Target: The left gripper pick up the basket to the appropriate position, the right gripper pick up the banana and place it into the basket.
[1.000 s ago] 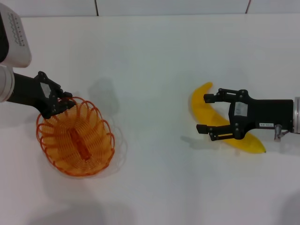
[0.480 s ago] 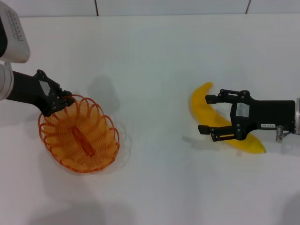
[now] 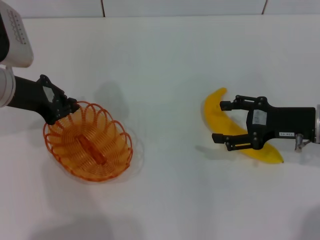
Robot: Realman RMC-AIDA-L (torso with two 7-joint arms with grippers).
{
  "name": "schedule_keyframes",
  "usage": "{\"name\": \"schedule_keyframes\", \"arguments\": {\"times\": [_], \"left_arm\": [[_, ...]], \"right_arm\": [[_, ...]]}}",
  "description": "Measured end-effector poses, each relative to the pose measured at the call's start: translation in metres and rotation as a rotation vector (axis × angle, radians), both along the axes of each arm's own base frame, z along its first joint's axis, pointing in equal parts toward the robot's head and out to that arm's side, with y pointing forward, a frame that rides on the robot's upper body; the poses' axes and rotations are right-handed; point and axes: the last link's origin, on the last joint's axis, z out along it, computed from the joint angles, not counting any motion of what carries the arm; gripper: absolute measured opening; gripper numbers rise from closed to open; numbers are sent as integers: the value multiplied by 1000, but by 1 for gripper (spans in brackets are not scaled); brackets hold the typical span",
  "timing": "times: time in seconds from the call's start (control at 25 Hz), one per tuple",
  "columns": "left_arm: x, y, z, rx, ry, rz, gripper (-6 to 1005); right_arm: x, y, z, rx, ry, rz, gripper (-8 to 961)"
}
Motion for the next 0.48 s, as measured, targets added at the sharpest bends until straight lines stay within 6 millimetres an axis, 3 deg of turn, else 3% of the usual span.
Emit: {"name": "schedule_keyframes", "arguments": {"times": [0.48], "left_arm": [[1,-1,1,5,-22,2,64]], "right_arm": [[1,-1,0,-1,0,-3,901]]}}
